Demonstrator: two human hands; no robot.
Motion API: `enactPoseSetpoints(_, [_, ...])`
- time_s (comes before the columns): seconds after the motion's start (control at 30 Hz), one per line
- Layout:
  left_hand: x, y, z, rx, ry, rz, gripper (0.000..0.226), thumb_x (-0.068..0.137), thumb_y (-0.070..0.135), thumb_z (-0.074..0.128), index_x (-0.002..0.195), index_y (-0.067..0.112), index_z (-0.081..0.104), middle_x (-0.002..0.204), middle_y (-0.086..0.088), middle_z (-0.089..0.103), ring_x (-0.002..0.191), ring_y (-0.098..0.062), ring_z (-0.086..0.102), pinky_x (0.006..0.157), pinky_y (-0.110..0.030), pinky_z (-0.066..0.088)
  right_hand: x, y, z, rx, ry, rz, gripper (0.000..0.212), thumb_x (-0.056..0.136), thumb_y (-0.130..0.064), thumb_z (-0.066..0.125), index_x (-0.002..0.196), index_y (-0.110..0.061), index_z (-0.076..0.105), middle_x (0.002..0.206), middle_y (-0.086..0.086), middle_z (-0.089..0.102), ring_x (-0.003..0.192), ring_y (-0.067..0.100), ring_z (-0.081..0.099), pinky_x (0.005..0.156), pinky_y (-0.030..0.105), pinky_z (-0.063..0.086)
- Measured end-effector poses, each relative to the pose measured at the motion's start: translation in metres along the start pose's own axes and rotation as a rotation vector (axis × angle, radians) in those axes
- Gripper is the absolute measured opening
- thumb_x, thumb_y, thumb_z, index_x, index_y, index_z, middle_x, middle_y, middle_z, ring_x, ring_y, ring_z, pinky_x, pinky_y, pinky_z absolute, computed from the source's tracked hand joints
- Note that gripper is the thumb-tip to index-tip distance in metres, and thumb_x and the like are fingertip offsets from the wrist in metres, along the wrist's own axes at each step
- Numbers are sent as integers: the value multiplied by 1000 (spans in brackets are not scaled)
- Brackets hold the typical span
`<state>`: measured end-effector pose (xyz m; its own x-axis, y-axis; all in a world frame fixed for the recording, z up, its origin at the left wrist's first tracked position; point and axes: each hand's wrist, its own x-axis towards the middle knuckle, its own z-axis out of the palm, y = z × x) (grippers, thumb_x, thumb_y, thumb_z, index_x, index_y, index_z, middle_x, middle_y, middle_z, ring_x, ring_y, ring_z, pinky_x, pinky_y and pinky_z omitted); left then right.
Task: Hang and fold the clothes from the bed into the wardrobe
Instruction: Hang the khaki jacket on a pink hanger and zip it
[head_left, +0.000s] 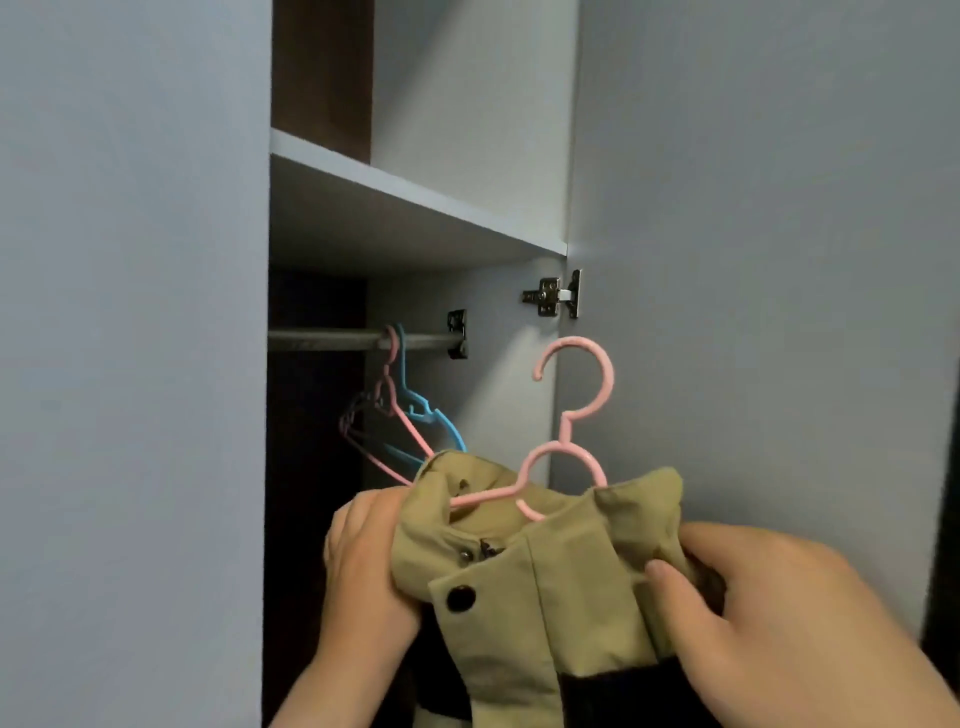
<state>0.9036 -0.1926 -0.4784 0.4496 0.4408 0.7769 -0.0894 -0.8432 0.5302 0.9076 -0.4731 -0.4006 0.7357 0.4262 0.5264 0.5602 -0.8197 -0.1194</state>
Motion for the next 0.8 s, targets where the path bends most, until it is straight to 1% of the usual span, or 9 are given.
enactPoseSetpoints(0.07, [1, 8, -11, -2, -21, -32, 21, 68, 52, 41, 77, 39, 53, 91, 24, 44, 94, -8, 38, 81, -30, 39, -1, -7, -6, 139, -64, -154, 23, 82, -45, 44, 80, -23, 52, 73, -8, 55, 73, 7, 52, 66, 23, 45])
enactPoseSetpoints(0.13, [-1, 21, -25, 91, -23, -6, 22, 74, 38, 45, 75, 21, 58, 81, 16, 48, 86, -15, 45, 75, -36, 45, -6, 0, -11, 230, -150, -277, 11, 90, -38, 49, 96, -32, 56, 88, -15, 61, 84, 3, 55, 75, 24, 48])
enactPoseSetpoints(0.17, [-2, 28, -31, 132, -34, 2, 20, 76, 33, 46, 74, 17, 58, 77, 14, 48, 82, -17, 47, 73, -38, 47, -7, 5, -12, 251, -185, -303, 12, 92, -39, 50, 103, -36, 54, 93, -19, 61, 88, 2, 56, 79, 25, 49])
enactPoseSetpoints(0.27, [-2, 34, -41, 198, -142, -48, 17, 78, 28, 46, 63, 22, 49, 70, 8, 53, 72, -16, 53, 65, -38, 50, -18, 1, -18, 267, -203, -280, 3, 92, -37, 52, 95, -35, 53, 90, -18, 61, 85, 6, 57, 78, 30, 52])
enactPoseSetpoints(0.37, [2, 33, -50, 287, -253, -26, 18, 79, 32, 47, 61, 36, 45, 75, 10, 57, 76, -14, 55, 59, -30, 46, -21, -2, -10, 257, -98, -204, 8, 90, -31, 48, 86, -28, 54, 83, -10, 61, 79, 10, 58, 74, 36, 54])
enactPoseSetpoints(0.43, [8, 35, -56, 289, -289, 6, 15, 85, 34, 50, 73, 42, 56, 87, 13, 59, 87, -13, 55, 70, -28, 46, -25, -3, -10, 269, -31, -158, 11, 87, -27, 44, 86, -26, 55, 83, -7, 61, 78, 12, 58, 73, 36, 54])
enactPoseSetpoints(0.53, [23, 40, -59, 342, -283, 62, 18, 93, 30, 53, 107, 29, 63, 107, 9, 57, 103, -11, 52, 88, -24, 43, -28, -6, -13, 249, -28, -120, 16, 88, -21, 41, 89, -28, 56, 87, -7, 60, 80, 16, 58, 72, 34, 53])
enactPoseSetpoints(0.7, [44, 50, -58, 290, -256, 75, 23, 94, 28, 55, 117, 26, 60, 108, 12, 54, 105, -7, 52, 88, -20, 42, -18, -12, -6, 182, -63, -67, 31, 87, -7, 39, 100, -28, 59, 85, -6, 53, 75, 18, 52, 66, 28, 41])
enactPoseSetpoints(0.8, [55, 52, -51, 284, -241, 66, 28, 95, 29, 53, 122, 26, 58, 115, 9, 56, 109, -9, 52, 94, -26, 46, -8, -19, 0, 174, -69, -27, 31, 88, -7, 40, 104, -26, 58, 102, -1, 63, 94, 23, 62, 69, 30, 40])
